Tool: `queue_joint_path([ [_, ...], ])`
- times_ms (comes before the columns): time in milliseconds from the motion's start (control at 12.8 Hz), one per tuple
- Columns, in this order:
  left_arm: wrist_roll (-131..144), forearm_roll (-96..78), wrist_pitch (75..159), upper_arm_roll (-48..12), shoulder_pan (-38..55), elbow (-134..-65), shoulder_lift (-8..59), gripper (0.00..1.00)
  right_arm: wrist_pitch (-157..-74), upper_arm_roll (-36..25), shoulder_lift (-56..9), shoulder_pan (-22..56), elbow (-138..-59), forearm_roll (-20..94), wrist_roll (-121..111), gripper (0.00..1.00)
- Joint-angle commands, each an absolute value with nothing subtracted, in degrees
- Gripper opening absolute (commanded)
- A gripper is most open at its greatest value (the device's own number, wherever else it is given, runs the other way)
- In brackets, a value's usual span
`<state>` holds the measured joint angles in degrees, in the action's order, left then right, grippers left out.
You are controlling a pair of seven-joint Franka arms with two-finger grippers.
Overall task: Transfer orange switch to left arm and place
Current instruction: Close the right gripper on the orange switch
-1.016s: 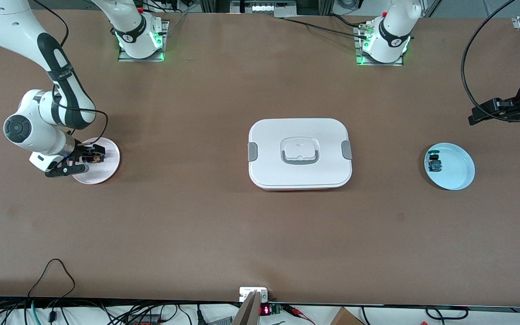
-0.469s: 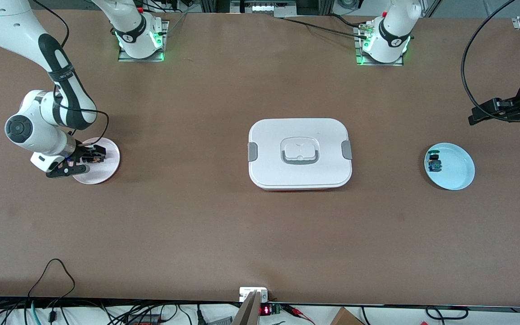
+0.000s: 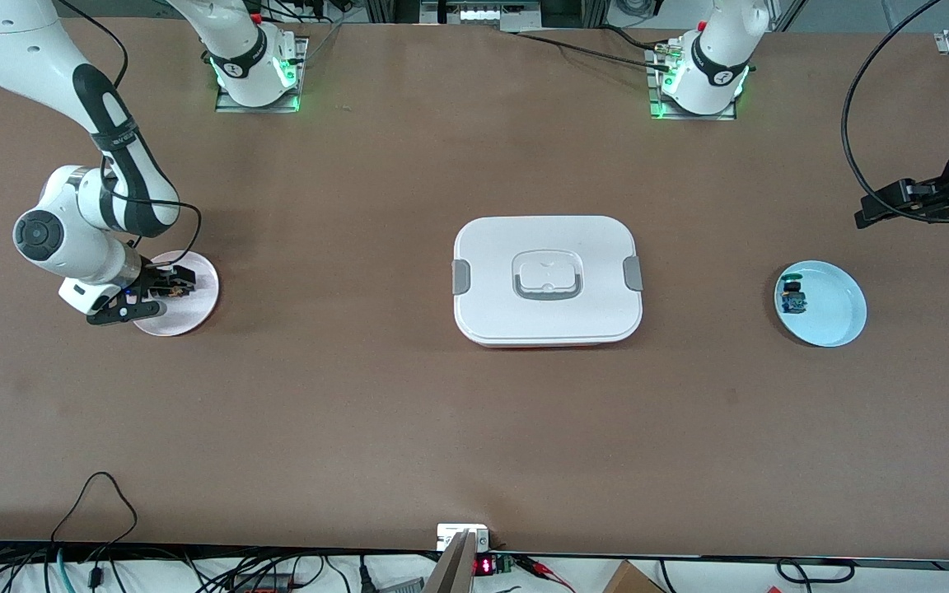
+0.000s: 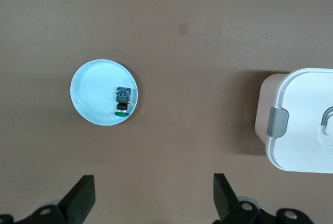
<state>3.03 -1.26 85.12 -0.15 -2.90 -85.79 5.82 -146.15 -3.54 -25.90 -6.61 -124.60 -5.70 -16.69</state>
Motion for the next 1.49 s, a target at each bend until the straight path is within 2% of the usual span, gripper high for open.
queue_joint_path([
  [0,3.52,-2.20,83.85,-0.18,-3.08,-83.94,6.68,1.00,-147.83,-3.16,-25.49,-7.12,-125.77,-5.89,-16.17,1.00],
  [313,3.52,-2.20,83.85,-0.18,-3.08,-84.02,6.59,1.00,-147.48,-3.25,-25.49,-7.12,-125.77,-5.89,-15.21,1.00],
  [391,3.52,-2.20,83.85,-0.18,-3.08,-84.02,6.59,1.00,-147.39,-3.25,-25.49,-7.21,-125.77,-5.89,-15.21,0.95],
  [469,3.52,-2.20,83.85,-0.18,-3.08,-84.02,6.59,1.00,-147.13,-3.25,-25.40,-7.12,-125.60,-5.89,-15.38,0.67],
  [547,3.52,-2.20,83.85,-0.18,-3.08,-84.02,6.59,1.00,-146.61,-3.25,-25.31,-6.95,-125.51,-5.89,-15.47,0.44],
  [625,3.52,-2.20,83.85,-0.18,-3.08,-84.02,6.68,1.00,-145.82,-3.25,-25.31,-7.03,-125.33,-5.89,-15.38,0.33],
  [704,3.52,-2.20,83.85,-0.18,-3.08,-84.02,6.59,1.00,-145.03,-3.16,-25.23,-7.03,-125.16,-5.89,-15.38,0.27],
  [860,3.52,-2.20,83.85,-0.18,-3.08,-84.02,6.59,1.00,-143.45,-2.81,-24.96,-7.03,-124.81,-5.89,-15.38,0.18],
  [1016,3.52,-2.20,83.85,-0.18,-3.08,-84.02,6.68,1.00,-137.94,-2.03,-23.82,-6.42,-123.15,-5.54,-14.86,0.15],
  [1173,3.52,-2.20,83.85,-0.18,-3.08,-84.02,6.59,1.00,-126.89,-0.09,-23.12,-6.50,-117.11,-5.36,-14.86,0.13],
  [1407,3.52,-2.20,83.85,-0.18,-3.08,-84.02,6.59,1.00,-108.07,2.63,-23.91,-6.50,-103.92,-4.84,-14.15,0.12],
])
